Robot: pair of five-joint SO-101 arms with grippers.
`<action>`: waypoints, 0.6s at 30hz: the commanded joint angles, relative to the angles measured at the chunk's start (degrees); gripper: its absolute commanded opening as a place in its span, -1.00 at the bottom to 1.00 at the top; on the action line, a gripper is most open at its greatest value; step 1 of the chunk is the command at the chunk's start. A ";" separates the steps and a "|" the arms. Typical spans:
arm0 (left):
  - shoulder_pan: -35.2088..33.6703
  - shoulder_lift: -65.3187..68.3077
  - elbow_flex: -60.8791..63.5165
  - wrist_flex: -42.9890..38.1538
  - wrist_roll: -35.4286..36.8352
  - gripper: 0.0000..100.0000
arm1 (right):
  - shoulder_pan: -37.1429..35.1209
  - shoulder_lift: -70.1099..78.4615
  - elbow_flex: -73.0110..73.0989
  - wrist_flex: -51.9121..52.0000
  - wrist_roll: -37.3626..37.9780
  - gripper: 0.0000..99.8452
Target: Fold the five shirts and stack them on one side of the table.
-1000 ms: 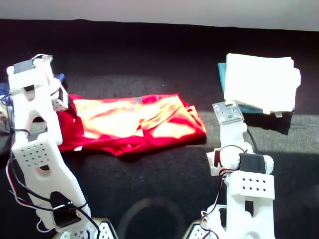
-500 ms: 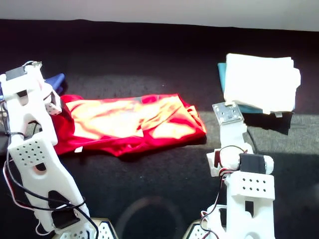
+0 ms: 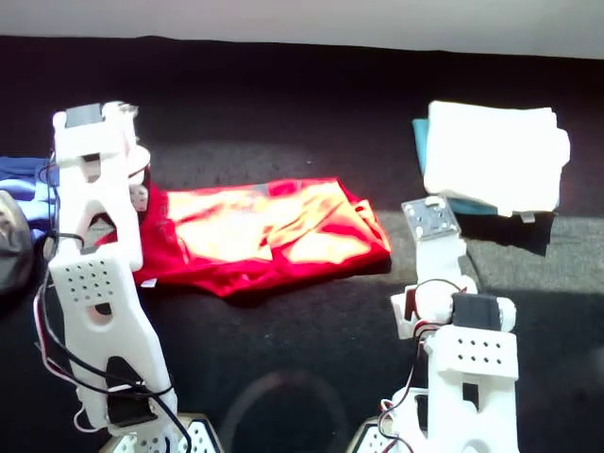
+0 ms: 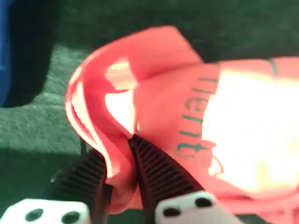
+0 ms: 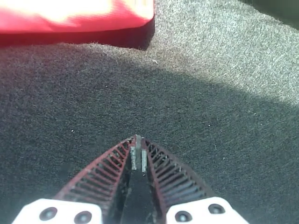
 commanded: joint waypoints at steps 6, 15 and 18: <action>14.37 -23.78 8.84 1.05 2.46 -0.98 | 6.29 -0.92 13.85 -13.85 -0.35 -0.99; 29.85 -34.15 12.26 0.88 4.40 -0.98 | 19.82 -1.01 24.66 -26.15 -0.62 -0.99; 35.12 -33.89 11.30 0.88 5.36 -0.98 | 21.85 -1.10 28.44 -28.88 -0.62 -0.99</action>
